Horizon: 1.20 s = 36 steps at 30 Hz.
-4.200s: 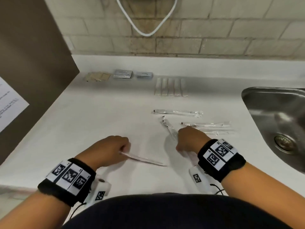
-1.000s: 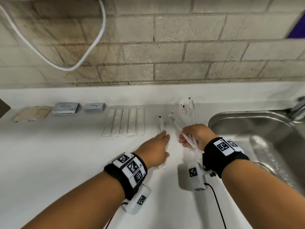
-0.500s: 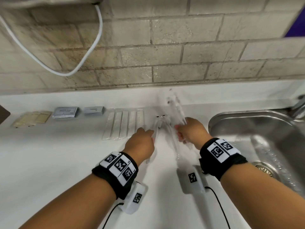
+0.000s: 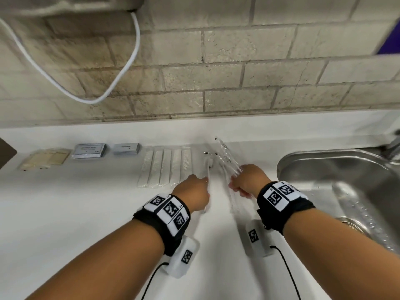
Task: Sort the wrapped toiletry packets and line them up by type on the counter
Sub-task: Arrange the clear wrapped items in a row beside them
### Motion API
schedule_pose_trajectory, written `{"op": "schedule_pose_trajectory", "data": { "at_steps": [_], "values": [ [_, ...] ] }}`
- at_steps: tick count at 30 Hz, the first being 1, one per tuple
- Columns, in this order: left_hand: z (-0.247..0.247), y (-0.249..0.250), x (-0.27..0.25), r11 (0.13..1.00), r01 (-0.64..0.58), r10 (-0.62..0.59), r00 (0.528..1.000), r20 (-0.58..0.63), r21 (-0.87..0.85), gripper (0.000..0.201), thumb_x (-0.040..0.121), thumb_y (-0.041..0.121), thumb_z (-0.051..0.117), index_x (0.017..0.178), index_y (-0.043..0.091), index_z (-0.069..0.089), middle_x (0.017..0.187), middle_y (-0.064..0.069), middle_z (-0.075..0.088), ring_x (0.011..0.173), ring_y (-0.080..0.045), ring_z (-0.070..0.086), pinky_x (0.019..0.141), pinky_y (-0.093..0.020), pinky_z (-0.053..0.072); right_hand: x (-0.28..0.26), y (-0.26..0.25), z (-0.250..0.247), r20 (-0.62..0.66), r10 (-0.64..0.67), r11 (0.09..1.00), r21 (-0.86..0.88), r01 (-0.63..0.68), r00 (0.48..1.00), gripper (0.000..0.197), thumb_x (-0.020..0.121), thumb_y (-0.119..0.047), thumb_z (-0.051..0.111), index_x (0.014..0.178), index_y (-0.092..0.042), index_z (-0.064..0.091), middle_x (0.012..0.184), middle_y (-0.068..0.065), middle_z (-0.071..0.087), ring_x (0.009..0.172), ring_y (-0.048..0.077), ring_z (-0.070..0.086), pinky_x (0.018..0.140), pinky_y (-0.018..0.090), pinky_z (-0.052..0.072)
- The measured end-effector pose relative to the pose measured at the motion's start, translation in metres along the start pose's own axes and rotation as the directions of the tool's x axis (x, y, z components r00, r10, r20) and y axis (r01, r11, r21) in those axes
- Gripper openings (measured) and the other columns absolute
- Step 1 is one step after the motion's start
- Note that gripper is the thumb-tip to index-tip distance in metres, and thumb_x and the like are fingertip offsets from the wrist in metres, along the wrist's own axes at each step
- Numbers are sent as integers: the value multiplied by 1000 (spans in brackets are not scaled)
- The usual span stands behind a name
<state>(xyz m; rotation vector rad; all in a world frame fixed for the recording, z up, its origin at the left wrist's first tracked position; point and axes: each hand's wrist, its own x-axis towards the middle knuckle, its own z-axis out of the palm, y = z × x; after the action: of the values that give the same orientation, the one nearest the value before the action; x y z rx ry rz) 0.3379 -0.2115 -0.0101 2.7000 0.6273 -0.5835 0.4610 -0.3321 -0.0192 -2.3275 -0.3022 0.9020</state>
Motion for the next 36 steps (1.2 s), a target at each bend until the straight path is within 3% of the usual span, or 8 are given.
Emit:
{"op": "schedule_pose_trajectory", "data": {
  "at_steps": [7, 15, 23, 26, 29, 31, 33, 36],
  "values": [
    [-13, 15, 29, 993, 119, -119, 993, 25, -26, 51, 88, 6, 40, 138, 11, 41, 132, -16, 42, 123, -31, 47, 95, -40, 48, 22, -31, 3, 39, -16, 998, -57, 19, 999, 27, 80, 2, 57, 59, -11, 47, 66, 13, 58, 45, 21, 47, 44, 22, 35],
    [-22, 21, 43, 982, 168, -167, 986, 26, -82, 56, 88, 3, 40, 143, 13, 36, 143, -16, 31, 125, -31, 48, 98, -39, 43, 47, -45, 9, -35, -38, 991, -131, 33, 999, 31, 81, -18, 67, 54, -11, 54, 63, 9, 63, 54, 24, 55, 54, 27, 43],
    [-10, 11, 41, 988, 115, -118, 993, -19, -103, 60, 86, 2, 42, 144, 12, 34, 138, -18, 41, 131, -27, 38, 97, -39, 44, 62, -58, 4, -72, -149, 905, -412, 107, 986, 28, 87, -32, 62, 80, -5, 62, 90, 12, 67, 88, 28, 65, 74, 30, 48],
    [-11, 10, 39, 985, 116, -120, 992, -27, -130, 59, 89, 4, 41, 146, 14, 31, 141, -18, 38, 135, -26, 34, 101, -38, 41, 64, -57, 5, -50, -185, 887, -438, 145, 982, 29, 86, -34, 64, 88, -5, 65, 76, 6, 62, 85, 29, 65, 64, 26, 44],
    [-14, 10, 35, 973, 130, -140, 989, -42, -189, 61, 91, 8, 40, 150, 20, 26, 147, -15, 29, 134, -29, 39, 104, -38, 41, 62, -50, -2, -95, -199, 942, -295, 163, 975, 31, 84, -39, 65, 76, -11, 53, 65, 2, 53, 70, 26, 58, 51, 26, 38],
    [-14, 9, 34, 965, 133, -153, 985, -74, -226, 60, 92, 13, 42, 149, 24, 26, 148, -12, 27, 130, -32, 44, 100, -38, 43, 55, -42, -12, -115, -161, 986, 27, 165, 980, 28, 88, -36, 62, 84, -11, 50, 72, 5, 55, 60, 22, 54, 46, 23, 40],
    [-15, 8, 34, 963, 120, -149, 983, -107, -240, 57, 93, 17, 44, 147, 24, 29, 147, -11, 27, 128, -33, 46, 96, -37, 44, 46, -32, -24, -61, -82, 932, 349, 98, 995, 18, 92, -23, 58, 95, -6, 53, 74, 10, 57, 53, 22, 51, 46, 23, 40],
    [-15, 8, 32, 962, 87, -126, 982, -138, -259, 53, 93, 21, 43, 145, 25, 34, 144, -9, 31, 124, -32, 49, 96, -37, 46, 35, -15, -38, 16, -40, 841, 540, 25, 999, 8, 88, -8, 59, 90, -1, 56, 67, 16, 60, 51, 24, 50, 51, 30, 40]
  ]
}}
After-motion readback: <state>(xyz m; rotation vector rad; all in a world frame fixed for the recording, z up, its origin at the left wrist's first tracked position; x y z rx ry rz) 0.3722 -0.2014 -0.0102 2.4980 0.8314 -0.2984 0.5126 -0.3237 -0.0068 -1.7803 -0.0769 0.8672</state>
